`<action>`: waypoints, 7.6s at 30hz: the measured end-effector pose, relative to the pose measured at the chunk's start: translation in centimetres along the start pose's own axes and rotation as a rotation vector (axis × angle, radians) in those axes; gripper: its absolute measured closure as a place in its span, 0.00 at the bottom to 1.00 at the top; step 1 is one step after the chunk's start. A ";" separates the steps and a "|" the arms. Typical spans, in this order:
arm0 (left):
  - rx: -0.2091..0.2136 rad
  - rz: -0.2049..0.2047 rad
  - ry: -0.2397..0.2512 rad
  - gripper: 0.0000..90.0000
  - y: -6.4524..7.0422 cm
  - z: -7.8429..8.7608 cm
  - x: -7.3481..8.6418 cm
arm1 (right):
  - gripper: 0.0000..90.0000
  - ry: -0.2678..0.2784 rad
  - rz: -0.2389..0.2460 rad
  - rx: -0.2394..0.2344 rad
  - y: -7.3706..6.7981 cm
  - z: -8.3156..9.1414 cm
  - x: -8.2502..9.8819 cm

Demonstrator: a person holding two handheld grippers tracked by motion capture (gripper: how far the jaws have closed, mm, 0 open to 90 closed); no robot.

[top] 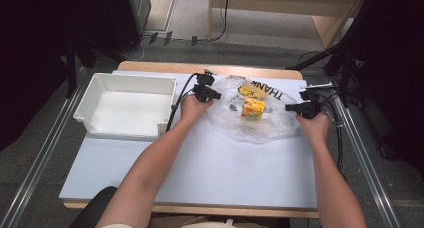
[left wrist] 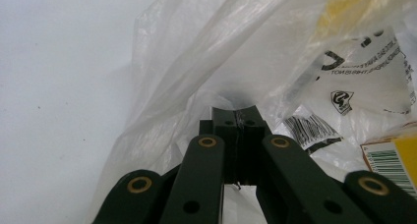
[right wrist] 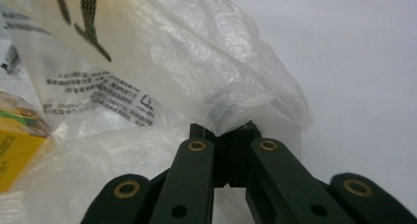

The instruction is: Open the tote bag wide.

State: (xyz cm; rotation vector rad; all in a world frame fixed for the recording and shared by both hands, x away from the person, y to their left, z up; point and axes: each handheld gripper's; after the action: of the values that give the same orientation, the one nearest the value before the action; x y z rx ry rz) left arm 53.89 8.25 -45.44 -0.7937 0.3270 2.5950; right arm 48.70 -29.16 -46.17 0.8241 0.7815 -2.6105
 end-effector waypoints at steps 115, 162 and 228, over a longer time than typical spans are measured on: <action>0.272 -0.225 -0.006 1.00 8.1 7.8 12.6 | 1.00 -0.009 0.057 0.092 -3.3 -4.6 -3.0; 0.127 -0.136 0.044 1.00 2.8 1.5 -0.2 | 1.00 -0.074 0.164 -0.091 -7.1 -0.6 5.8; 0.257 -0.270 0.096 0.70 4.1 6.4 1.9 | 0.71 0.057 0.218 -0.140 -11.3 6.7 10.5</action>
State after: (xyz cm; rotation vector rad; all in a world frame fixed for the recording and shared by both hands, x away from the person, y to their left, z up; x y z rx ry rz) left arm 47.50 7.35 -40.92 -0.8100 0.5308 2.2149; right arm 32.66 -25.08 -43.20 0.8930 0.8294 -2.3223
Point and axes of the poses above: each handheld gripper's, and its own axes: z roughly backward along the jaws, x roughly out of its underside, y roughly to its right, and after that the axes turned 12 degrees about -x, right-handed
